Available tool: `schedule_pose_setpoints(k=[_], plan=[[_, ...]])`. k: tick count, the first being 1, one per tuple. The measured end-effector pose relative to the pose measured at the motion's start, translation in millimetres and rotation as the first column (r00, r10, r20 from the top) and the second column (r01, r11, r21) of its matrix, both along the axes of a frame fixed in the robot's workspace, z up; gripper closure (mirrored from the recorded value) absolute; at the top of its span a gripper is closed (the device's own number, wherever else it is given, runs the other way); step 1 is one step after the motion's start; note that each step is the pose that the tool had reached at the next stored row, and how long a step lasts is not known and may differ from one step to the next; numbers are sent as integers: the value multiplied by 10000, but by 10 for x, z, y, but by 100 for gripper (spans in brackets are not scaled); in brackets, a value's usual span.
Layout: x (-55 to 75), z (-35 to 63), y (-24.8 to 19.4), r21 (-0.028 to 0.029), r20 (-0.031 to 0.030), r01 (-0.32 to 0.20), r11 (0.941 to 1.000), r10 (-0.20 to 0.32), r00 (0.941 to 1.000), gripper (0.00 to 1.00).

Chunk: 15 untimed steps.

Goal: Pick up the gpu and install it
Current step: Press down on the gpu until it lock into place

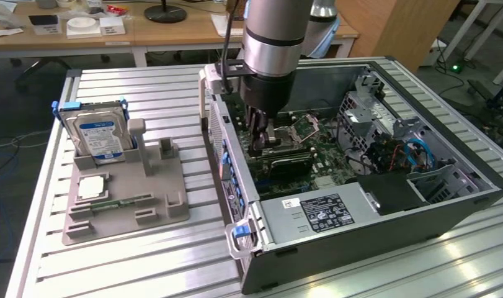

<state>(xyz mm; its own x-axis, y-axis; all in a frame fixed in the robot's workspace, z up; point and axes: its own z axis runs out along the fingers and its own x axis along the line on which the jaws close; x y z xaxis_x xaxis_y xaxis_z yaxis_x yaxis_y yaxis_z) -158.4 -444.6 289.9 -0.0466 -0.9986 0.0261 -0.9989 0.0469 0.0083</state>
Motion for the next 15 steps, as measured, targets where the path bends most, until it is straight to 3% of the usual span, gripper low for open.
schedule_pose_setpoints(k=[6,9,10,14,15], plan=[[-15,-2,57,8,0,1,10000,-1,10000,90],[-41,-2,60,49,0,-1,10000,1,10000,90],[-46,-2,62,94,0,-1,10000,1,10000,90],[-60,-3,65,464,0,1,9989,-1,10000,90],[-70,-2,65,483,0,2,9988,-2,10000,90]])
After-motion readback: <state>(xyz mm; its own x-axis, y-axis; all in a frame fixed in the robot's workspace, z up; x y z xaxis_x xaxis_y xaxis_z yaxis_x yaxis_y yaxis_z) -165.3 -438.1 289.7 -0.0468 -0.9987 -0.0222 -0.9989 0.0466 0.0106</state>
